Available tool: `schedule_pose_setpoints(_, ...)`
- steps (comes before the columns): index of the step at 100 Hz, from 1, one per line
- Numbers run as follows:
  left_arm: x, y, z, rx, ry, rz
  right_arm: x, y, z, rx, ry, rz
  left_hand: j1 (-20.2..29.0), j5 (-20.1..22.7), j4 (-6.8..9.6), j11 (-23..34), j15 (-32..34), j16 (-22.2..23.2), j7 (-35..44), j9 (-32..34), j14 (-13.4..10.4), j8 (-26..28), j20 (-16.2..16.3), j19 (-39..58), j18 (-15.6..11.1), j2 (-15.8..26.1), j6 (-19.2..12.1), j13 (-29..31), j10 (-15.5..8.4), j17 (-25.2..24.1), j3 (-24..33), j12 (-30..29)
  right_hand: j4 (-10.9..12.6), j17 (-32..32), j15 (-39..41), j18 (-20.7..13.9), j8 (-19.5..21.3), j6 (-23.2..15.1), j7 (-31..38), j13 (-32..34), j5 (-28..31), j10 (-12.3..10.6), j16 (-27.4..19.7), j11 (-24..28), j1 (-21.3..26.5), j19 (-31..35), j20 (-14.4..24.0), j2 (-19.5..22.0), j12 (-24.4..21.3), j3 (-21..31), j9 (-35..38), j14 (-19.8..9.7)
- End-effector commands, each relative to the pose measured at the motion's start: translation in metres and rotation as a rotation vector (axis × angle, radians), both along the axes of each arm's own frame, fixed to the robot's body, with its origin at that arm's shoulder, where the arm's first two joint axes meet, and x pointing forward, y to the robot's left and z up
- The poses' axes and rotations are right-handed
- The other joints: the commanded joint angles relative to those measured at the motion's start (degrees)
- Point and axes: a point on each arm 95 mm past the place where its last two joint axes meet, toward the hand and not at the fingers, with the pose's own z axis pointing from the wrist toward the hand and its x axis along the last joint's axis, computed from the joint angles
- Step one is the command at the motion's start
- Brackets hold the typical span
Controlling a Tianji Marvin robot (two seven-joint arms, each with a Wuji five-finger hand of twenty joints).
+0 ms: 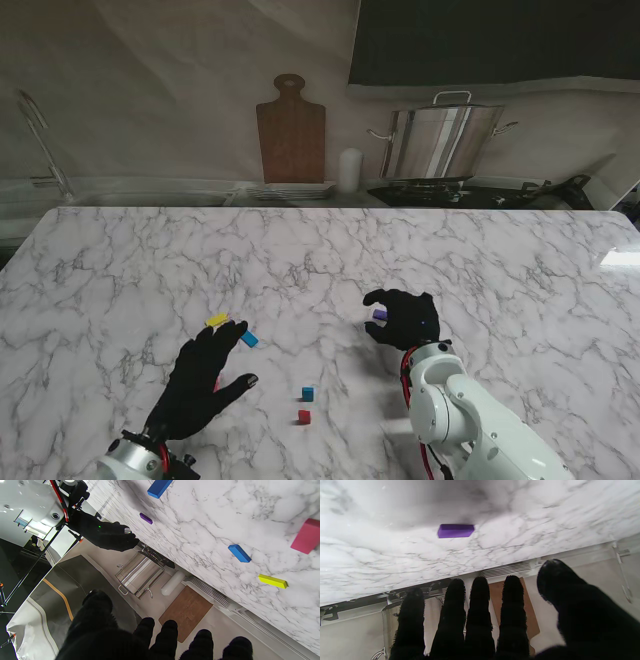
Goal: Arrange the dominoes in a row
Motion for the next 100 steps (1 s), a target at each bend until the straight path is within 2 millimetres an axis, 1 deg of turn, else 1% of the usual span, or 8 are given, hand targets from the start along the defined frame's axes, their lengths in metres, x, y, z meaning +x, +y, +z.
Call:
schedule_pose_setpoints(1,-0.002,-0.002,-0.003,0.010,0.019,-0.014,0.011,-0.009,0.000,-0.029,0.002,-0.025,0.6,-1.4,0.62,-0.5,-0.2,-0.1,0.6,-2.1,0.0,0.7,0.8,0.2,-1.0,-0.4,0.2,-0.7,-0.9,-0.6,0.0,0.5,0.9,-1.4,-1.1,0.8,-0.8,0.3,0.4,-0.2,-1.4,-0.5,-0.4,0.5,0.9,-0.8,-0.6,0.1,0.5,1.9,-1.9,-1.5)
schedule_pose_setpoints(13,-0.002,-0.002,-0.003,0.015,0.022,-0.017,0.026,-0.017,-0.006,-0.067,0.024,-0.044,0.7,-1.4,0.64,-0.5,-0.3,-0.1,0.6,-2.0,0.0,0.7,0.8,0.2,-1.0,-0.3,0.2,-0.7,-0.9,-0.6,0.1,0.5,0.4,-1.6,-0.3,0.8,-0.7,0.4,1.0,-0.3,-1.3,-0.4,0.0,1.7,0.5,-0.4,-0.3,-0.1,1.1,1.0,-2.3,-1.2)
schedule_pose_setpoints(27,-0.002,-0.001,-0.002,0.021,0.025,-0.017,0.038,-0.022,-0.013,-0.099,0.059,-0.054,0.6,-1.4,0.62,-0.5,-0.2,-0.1,0.6,-2.0,0.0,0.7,0.7,0.2,-1.0,-0.4,0.1,-0.7,-0.9,-0.6,0.0,0.5,-0.3,-1.8,1.4,0.6,-0.3,0.6,1.9,-0.3,-0.9,-0.4,0.9,3.0,0.0,0.3,0.3,-0.4,2.1,-0.2,-2.2,-0.9)
schedule_pose_setpoints(57,-0.001,0.000,0.000,0.028,0.027,-0.016,0.055,-0.021,-0.037,-0.165,0.086,-0.056,0.6,-1.4,0.64,-0.5,-0.3,-0.1,0.6,-2.0,0.0,0.7,0.8,0.2,-1.0,-0.2,0.1,-0.7,-0.9,-0.6,0.1,0.5,-0.8,0.5,8.3,-0.3,0.5,1.8,2.5,1.0,-1.3,-0.9,3.7,7.6,-2.6,5.5,2.9,1.1,5.3,-2.9,-1.3,-0.5)
schedule_pose_setpoints(67,-0.001,0.001,0.001,0.029,0.026,-0.011,0.058,-0.021,-0.040,-0.181,0.084,-0.058,0.6,-1.4,0.64,-0.5,-0.2,-0.1,0.6,-2.0,-0.1,0.7,0.8,0.2,-0.9,-0.2,0.1,-0.7,-0.9,-0.6,0.1,0.5,-1.0,1.2,12.5,-1.0,1.2,2.0,3.7,1.0,-1.2,-1.1,5.4,10.6,-2.6,8.2,4.0,-0.3,7.4,-2.0,-1.5,-0.3)
schedule_pose_setpoints(72,-0.001,0.002,0.001,0.030,0.026,-0.009,0.059,-0.021,-0.042,-0.184,0.084,-0.060,0.6,-1.4,0.63,-0.5,-0.3,-0.1,0.6,-2.0,-0.1,0.7,0.8,0.2,-1.0,-0.2,0.1,-0.7,-0.9,-0.6,0.1,0.5,-1.3,1.4,15.6,-1.3,1.9,1.9,4.8,0.8,-0.7,-1.3,6.7,13.0,-2.3,9.7,4.6,-2.0,9.2,-0.8,-1.6,-0.2)
schedule_pose_setpoints(84,-0.001,0.002,0.001,0.030,0.028,-0.007,0.059,-0.021,-0.044,-0.190,0.073,-0.053,0.6,-1.4,0.63,-0.5,-0.3,-0.1,0.6,-2.0,-0.1,0.7,0.8,0.2,-1.0,-0.2,0.2,-0.7,-0.9,-0.6,0.0,0.5,-2.2,1.8,22.7,-2.2,4.7,-0.3,8.5,0.1,0.9,-2.2,9.6,18.4,-1.7,12.5,5.8,-5.8,13.8,2.2,-2.0,-0.5)
schedule_pose_setpoints(100,-0.001,0.002,0.001,0.032,0.031,-0.007,0.058,-0.018,-0.048,-0.183,0.070,-0.033,0.6,-1.4,0.64,-0.5,-0.3,-0.1,0.7,-2.1,-0.2,0.7,0.8,0.2,-1.0,-0.3,0.1,-0.7,-0.9,-0.6,0.1,0.5,-2.5,2.0,24.9,-2.3,6.5,-2.6,10.6,0.3,2.3,-2.8,10.2,19.8,-1.6,13.4,6.1,-7.1,15.3,3.2,-1.8,-0.6)
